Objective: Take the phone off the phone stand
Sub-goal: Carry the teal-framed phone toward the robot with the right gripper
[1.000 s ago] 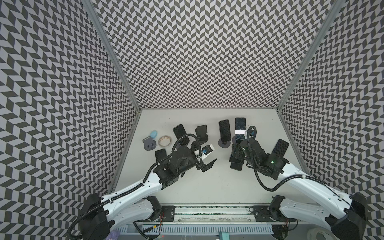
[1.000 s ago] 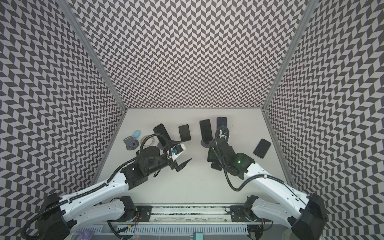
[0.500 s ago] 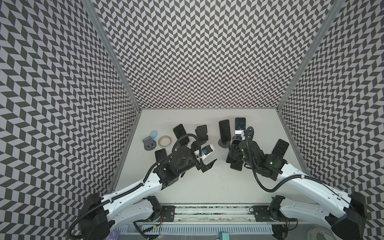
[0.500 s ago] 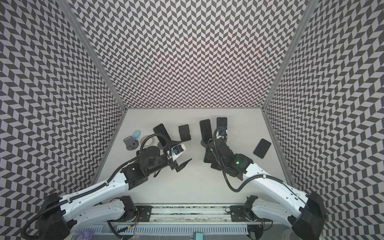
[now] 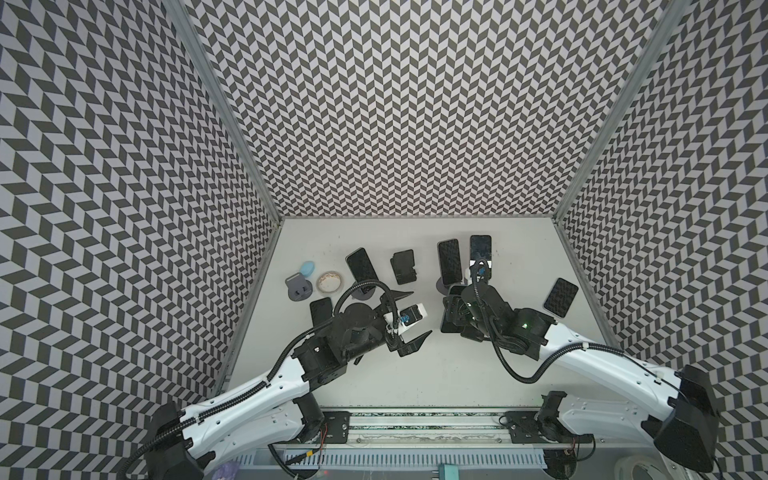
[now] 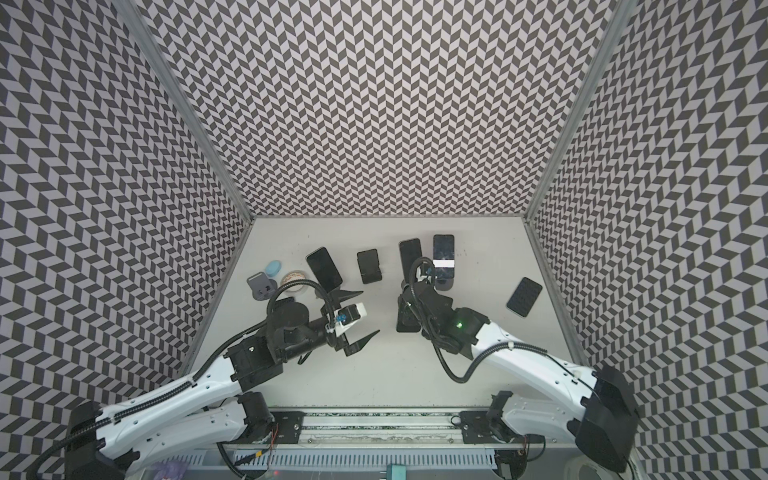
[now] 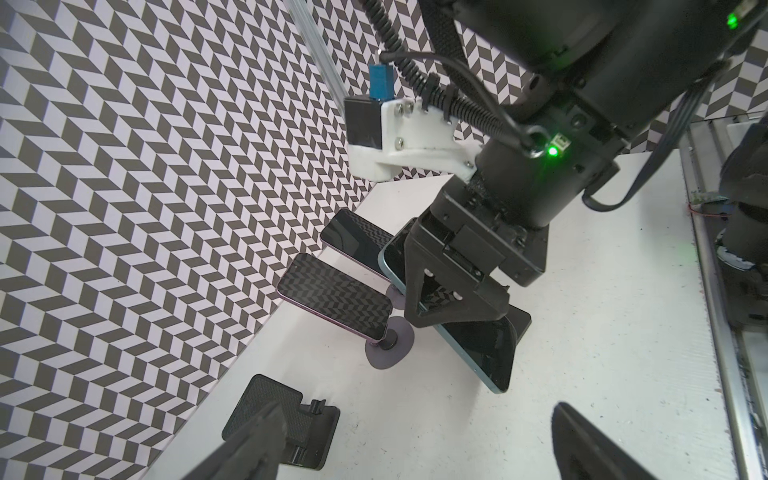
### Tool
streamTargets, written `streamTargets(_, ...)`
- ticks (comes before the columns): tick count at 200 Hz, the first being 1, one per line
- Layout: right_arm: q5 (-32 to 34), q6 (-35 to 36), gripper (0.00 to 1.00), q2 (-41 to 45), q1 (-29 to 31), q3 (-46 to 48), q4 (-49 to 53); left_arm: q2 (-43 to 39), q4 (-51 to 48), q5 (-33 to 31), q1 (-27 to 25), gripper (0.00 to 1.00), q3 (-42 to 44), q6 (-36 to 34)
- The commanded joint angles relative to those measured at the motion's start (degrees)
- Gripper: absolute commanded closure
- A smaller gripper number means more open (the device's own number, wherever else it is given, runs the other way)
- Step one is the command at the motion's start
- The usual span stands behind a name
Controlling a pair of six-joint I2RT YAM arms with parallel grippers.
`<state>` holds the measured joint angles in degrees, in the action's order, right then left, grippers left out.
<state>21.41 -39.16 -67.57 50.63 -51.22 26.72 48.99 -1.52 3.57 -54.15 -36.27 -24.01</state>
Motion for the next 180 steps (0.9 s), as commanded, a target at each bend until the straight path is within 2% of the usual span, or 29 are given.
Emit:
streamTargets(1,0.7,-0.8,0.44,-0.9,1.3,-2.9,-5.0,-3.1,-4.5,1.3,-0.5,0.0,3.0,0.6)
streamTargets(34,0.9,-0.7,0.45,-2.9,2.9,-3.9,-5.7,-9.0,-5.0,0.2,-0.6,0.0,8.2,0.9)
streamTargets(69,0.7,-1.2,0.44,-4.7,4.2,-4.0,-6.7,-12.1,-5.8,-3.8,-0.6,0.0,9.5,0.2)
streamTargets(138,0.5,-2.2,0.44,-9.4,6.3,-4.8,-8.7,-8.3,-6.6,-3.2,-0.6,0.0,9.2,-0.2)
streamTargets(180,-1.2,-2.2,0.44,-12.5,6.8,-4.6,-11.2,-9.6,-6.3,-2.3,-0.6,0.0,9.6,-0.3)
